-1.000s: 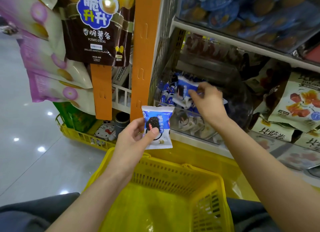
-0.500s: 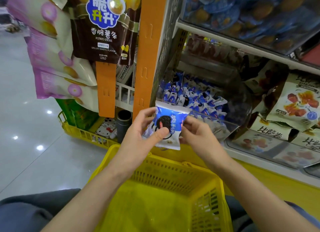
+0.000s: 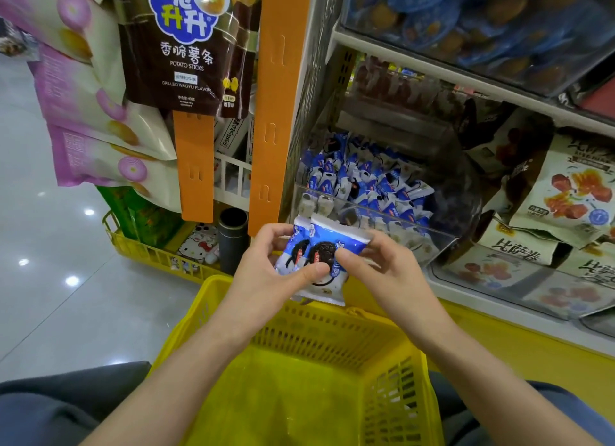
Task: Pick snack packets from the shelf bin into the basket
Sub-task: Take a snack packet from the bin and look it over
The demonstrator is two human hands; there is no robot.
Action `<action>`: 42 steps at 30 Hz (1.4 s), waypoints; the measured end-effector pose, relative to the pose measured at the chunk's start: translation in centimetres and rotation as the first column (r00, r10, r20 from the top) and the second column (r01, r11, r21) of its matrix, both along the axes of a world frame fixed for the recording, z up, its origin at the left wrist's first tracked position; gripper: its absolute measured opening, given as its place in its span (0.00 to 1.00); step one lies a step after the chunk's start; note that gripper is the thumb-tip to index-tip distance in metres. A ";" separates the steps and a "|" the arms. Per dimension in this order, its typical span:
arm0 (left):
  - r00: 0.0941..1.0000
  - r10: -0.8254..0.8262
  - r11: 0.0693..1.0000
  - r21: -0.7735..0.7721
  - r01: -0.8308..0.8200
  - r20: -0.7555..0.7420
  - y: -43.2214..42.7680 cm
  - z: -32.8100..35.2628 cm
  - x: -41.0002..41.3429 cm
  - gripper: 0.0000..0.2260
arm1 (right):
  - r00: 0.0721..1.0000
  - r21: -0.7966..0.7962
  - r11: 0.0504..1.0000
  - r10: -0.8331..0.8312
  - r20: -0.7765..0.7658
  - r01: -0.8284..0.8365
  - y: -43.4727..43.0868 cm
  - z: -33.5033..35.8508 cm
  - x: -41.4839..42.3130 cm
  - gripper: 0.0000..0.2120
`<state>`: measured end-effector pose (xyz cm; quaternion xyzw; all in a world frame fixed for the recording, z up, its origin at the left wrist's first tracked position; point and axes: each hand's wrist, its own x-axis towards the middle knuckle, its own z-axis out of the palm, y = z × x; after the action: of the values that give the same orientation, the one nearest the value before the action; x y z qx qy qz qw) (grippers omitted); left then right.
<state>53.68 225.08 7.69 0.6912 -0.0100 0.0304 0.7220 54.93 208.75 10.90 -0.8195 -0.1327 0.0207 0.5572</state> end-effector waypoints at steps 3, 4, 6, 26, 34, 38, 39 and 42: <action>1.000 -0.001 1.000 0.003 0.001 0.003 0.0 0.0 0.0 0.25 | 0.999 -0.020 0.999 0.041 0.025 -0.041 -0.5 1.2 0.6 0.05; 1.000 0.007 1.000 0.002 -0.007 0.007 0.1 -0.1 0.1 0.24 | 0.998 0.033 0.998 0.057 0.009 -0.057 -0.6 1.9 0.9 0.05; 0.999 0.042 0.999 0.014 -0.042 0.012 0.3 -0.4 0.4 0.21 | 0.999 0.104 0.995 -0.010 0.032 0.007 -1.1 3.2 2.1 0.02; 0.983 0.132 0.983 0.111 -0.146 0.126 0.7 -0.6 0.6 0.22 | 0.983 -0.751 0.652 -0.052 -0.176 -0.100 0.6 2.2 16.0 0.13; 0.981 0.133 0.986 0.077 -0.145 0.140 0.8 -0.2 1.0 0.22 | 0.928 -0.454 0.877 -0.025 -0.371 -0.158 -0.2 2.0 15.3 0.20; 0.991 0.095 0.992 0.078 -0.102 0.092 0.8 -0.4 1.0 0.21 | 0.926 -0.532 0.840 -0.112 -0.361 -0.106 0.4 2.1 15.4 0.16; 0.994 0.085 0.993 0.078 -0.090 0.071 0.8 -0.5 1.0 0.20 | 0.960 -0.577 0.816 -0.139 -0.243 -0.028 0.4 2.0 15.3 0.14; 0.998 0.064 0.994 0.085 -0.066 0.026 0.9 -0.7 0.9 0.17 | 0.954 -0.458 0.854 -0.132 0.269 0.247 0.9 2.5 12.1 0.07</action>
<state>54.61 225.98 6.95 0.7212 0.0027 0.0616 0.6899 67.06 209.67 13.39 -0.9390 -0.1040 -0.0959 0.3135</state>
